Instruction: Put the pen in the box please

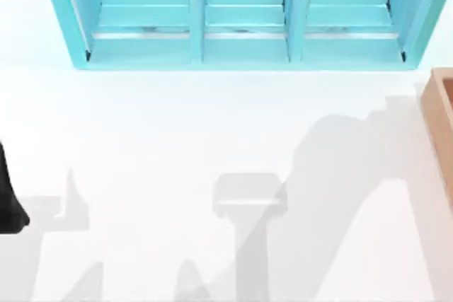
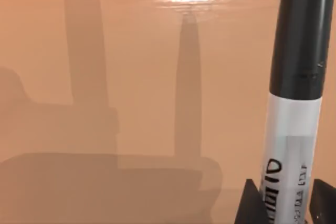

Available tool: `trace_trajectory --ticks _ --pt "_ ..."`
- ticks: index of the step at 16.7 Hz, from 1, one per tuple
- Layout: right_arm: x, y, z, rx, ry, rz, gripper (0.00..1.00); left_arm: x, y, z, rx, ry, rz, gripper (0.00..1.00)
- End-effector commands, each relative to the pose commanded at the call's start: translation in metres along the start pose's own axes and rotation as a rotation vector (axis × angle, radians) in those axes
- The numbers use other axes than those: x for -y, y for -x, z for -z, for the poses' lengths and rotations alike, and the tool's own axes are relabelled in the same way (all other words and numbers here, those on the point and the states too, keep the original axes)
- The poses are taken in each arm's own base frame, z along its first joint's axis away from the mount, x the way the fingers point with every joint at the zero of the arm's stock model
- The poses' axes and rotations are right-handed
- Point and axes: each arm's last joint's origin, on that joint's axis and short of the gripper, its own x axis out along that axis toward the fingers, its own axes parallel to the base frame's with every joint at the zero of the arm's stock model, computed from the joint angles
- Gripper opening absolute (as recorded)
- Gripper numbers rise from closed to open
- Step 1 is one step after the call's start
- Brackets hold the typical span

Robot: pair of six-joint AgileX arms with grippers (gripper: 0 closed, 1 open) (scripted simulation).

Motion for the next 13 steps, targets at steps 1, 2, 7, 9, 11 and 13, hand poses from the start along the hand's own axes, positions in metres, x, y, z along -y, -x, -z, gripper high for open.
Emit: trace_trajectory --ticks 1,2,7,9,11,13 --pt "0.0015 -0.0023 -0.0048 -0.011 -0.006 -0.006 0.0 0.0 0.0 0.0 0.0 0.0 0.0 1.0" --pt "0.0022 -0.0032 -0.0069 -0.015 -0.008 -0.009 0.0 0.0 0.0 0.0 0.0 0.0 0.0 1.0" --pt "0.0022 -0.0032 -0.0069 -0.015 -0.008 -0.009 0.08 0.0 0.0 0.0 0.0 0.0 0.0 1.0" --pt "0.0022 -0.0032 -0.0069 -0.015 -0.008 -0.009 0.23 0.0 0.0 0.0 0.0 0.0 0.0 1.0" --pt "0.0022 -0.0032 -0.0069 -0.015 -0.008 -0.009 0.38 0.0 0.0 0.0 0.0 0.0 0.0 1.0" --pt "0.0022 -0.0032 -0.0069 -0.015 -0.008 -0.009 0.53 0.0 0.0 0.0 0.0 0.0 0.0 1.0"
